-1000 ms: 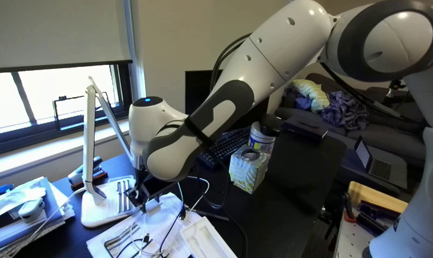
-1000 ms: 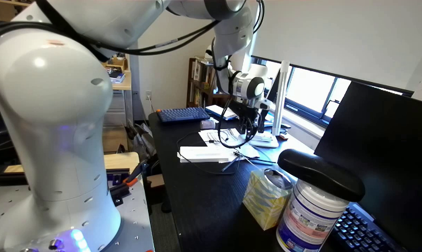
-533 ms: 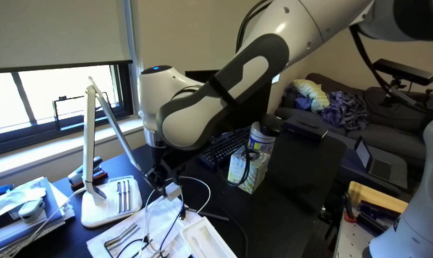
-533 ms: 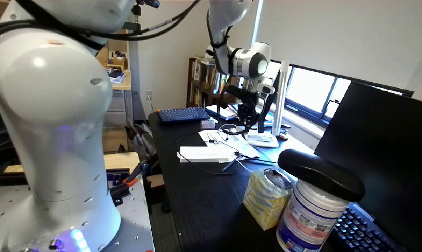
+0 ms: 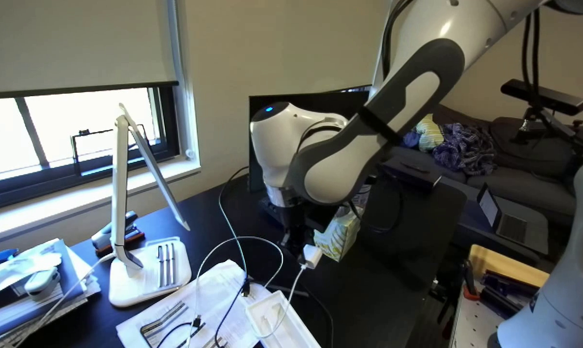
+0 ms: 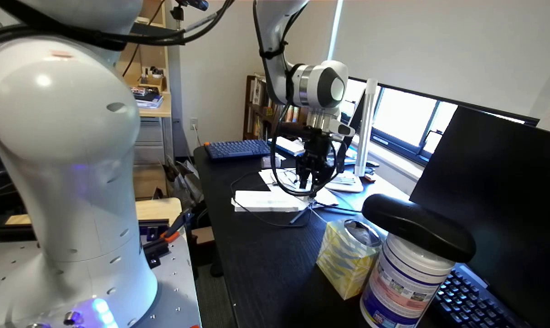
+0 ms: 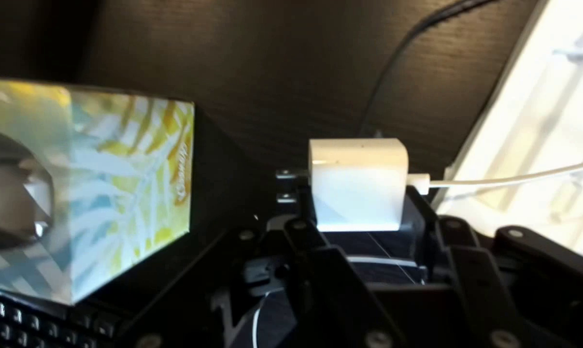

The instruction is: Put the charger head in front of the tissue box

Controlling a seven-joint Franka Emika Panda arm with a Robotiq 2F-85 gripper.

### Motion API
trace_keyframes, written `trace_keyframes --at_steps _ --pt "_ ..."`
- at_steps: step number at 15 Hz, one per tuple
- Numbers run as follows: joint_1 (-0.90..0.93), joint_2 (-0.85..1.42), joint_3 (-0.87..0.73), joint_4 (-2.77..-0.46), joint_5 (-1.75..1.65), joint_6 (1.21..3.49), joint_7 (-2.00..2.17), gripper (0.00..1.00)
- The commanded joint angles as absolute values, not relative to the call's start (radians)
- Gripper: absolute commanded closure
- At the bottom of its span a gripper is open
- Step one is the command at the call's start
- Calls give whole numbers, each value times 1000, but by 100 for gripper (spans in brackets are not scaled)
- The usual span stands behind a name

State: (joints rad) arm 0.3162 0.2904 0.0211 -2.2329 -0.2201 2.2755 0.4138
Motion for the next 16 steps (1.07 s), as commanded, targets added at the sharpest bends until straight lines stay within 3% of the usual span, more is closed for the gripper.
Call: trace_keyframes --at_steps 1,2,3,7,8,16 --pt "245 165 36 -2412 -248 2291 303 80" --pt "222 162 43 -2412 -200 2290 275 80" --pt "241 227 46 -2350 -230 2276 341 55" --pt "215 191 49 -2384 -227 2277 313 55" --pt "215 190 51 -2384 -227 2277 313 80" --pt "113 144 -39 -2581 -325 2294 270 80"
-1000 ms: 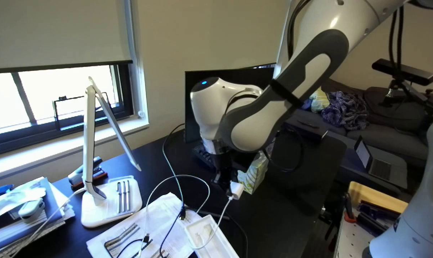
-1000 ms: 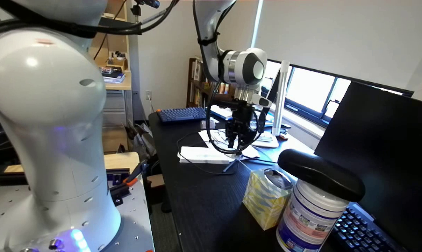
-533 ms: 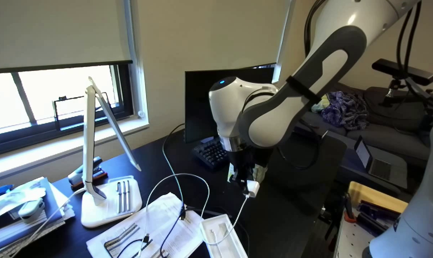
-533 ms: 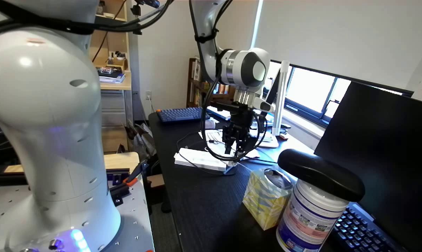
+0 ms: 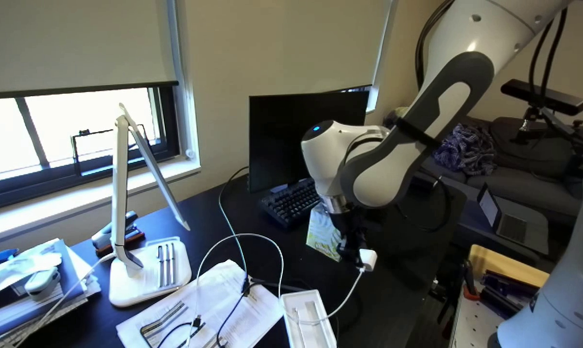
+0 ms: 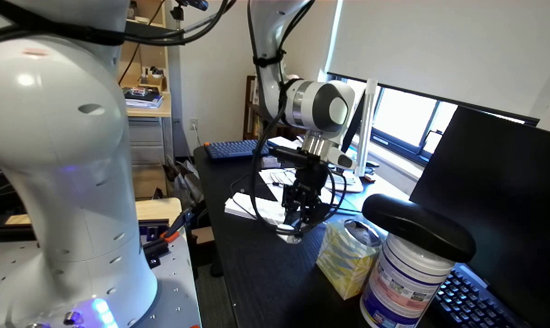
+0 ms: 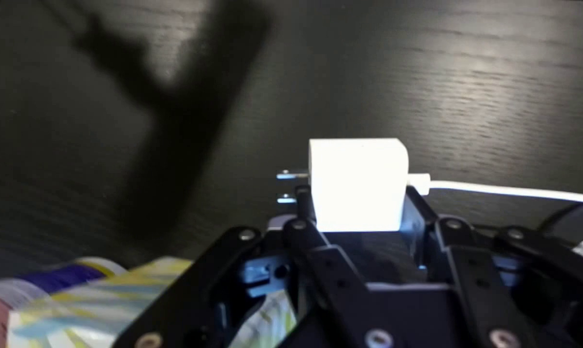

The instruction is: Put the charger head in front of the tissue box

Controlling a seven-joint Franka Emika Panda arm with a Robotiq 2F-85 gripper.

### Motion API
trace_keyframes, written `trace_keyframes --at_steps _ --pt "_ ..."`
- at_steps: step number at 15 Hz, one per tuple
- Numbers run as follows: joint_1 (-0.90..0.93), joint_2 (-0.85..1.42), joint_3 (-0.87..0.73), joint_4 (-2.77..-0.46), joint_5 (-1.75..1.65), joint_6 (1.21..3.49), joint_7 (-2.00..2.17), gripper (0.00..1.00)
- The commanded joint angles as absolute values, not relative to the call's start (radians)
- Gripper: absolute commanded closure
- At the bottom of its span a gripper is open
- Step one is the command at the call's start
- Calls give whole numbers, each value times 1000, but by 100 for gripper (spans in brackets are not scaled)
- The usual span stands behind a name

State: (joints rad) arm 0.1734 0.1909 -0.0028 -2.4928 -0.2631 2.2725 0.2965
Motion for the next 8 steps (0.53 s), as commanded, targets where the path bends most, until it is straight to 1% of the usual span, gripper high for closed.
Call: trace_keyframes --at_steps 1,4,8 --pt "93 144 -61 -2597 -363 2302 272 80" --pt "38 138 -128 -2630 -496 2320 285 80" --pt "-58 129 -209 -2623 -571 2344 252 80"
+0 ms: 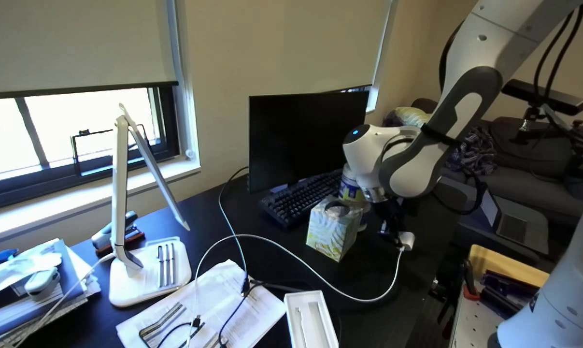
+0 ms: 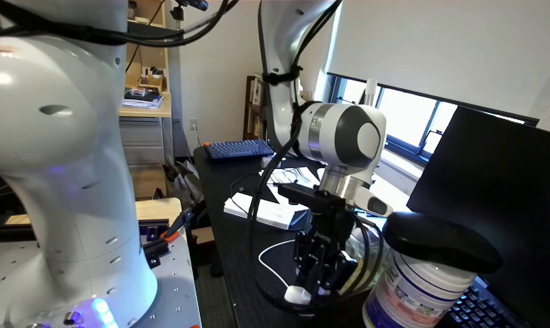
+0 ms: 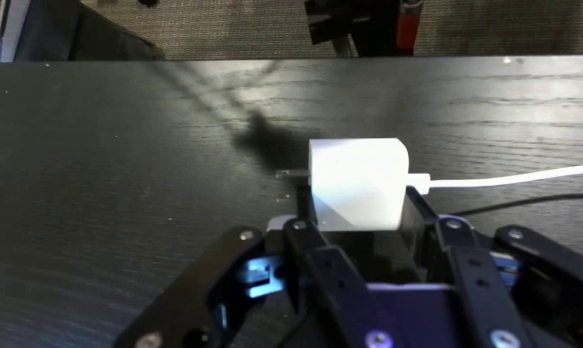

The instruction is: Put the charger head in front of the tissue box

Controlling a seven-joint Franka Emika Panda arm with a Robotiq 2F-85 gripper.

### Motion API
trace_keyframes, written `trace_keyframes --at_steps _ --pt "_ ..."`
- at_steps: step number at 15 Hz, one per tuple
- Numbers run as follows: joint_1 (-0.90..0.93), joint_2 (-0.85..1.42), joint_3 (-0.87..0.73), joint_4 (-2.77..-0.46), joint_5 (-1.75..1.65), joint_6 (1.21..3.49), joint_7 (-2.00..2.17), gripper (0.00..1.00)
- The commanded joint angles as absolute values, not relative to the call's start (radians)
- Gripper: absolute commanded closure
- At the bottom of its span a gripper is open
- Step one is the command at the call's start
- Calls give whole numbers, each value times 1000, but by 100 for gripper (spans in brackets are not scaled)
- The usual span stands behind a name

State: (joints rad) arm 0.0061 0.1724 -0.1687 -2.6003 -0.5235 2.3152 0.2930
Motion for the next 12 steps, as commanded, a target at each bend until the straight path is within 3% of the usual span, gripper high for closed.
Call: trace_keyframes --at_steps 1,12 --pt "-84 129 -223 -2615 -553 2350 225 80" --pt "-106 143 -197 -2617 -559 2388 124 80"
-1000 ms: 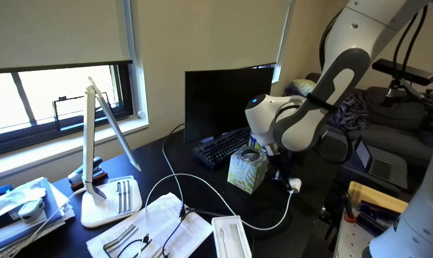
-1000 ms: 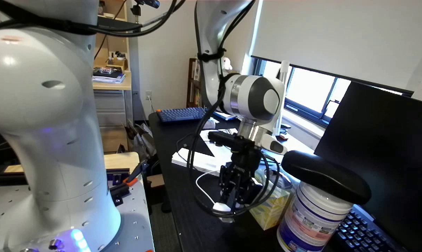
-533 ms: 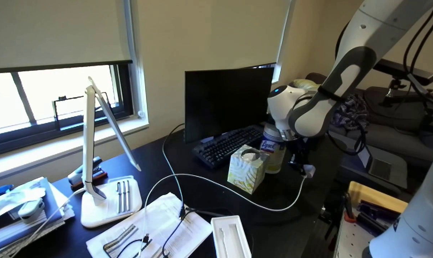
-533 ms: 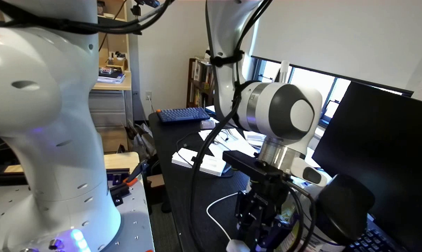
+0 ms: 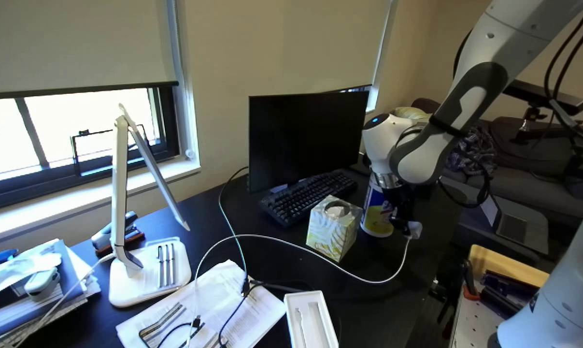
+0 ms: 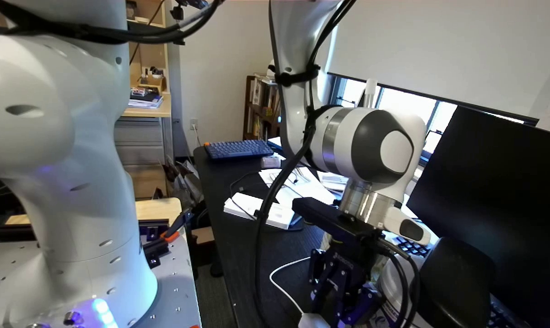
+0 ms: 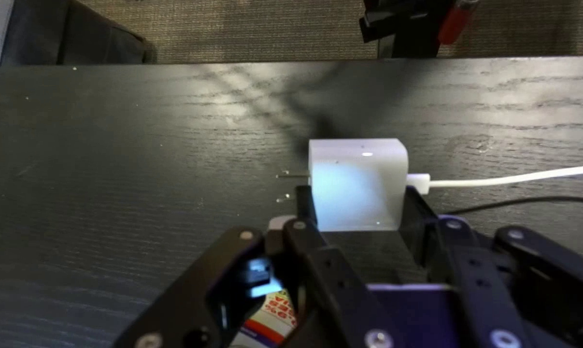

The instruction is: Put the charger head in front of the tissue box

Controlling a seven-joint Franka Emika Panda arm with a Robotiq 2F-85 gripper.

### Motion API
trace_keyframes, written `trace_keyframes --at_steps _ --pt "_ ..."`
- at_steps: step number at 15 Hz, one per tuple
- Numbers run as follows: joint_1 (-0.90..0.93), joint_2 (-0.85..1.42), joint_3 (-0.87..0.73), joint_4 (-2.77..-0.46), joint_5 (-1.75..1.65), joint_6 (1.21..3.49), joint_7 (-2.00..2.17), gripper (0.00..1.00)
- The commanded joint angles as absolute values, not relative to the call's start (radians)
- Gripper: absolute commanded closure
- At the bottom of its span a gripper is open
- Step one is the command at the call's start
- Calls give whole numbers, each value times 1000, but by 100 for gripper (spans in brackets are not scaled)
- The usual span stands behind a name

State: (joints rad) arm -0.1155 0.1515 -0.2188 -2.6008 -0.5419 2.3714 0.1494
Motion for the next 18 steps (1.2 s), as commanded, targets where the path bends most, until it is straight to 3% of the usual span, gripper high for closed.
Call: trace_keyframes --at_steps 1,5,12,17,18 --pt "-97 148 -190 -2615 -567 2393 141 80" --pt "-74 157 -146 -2628 -497 2447 157 80" --pt "7 207 -122 -2734 -473 2848 273 80" --pt "36 240 -124 -2758 -455 2935 306 80" --pt "33 244 -123 -2758 -451 2942 311 47"
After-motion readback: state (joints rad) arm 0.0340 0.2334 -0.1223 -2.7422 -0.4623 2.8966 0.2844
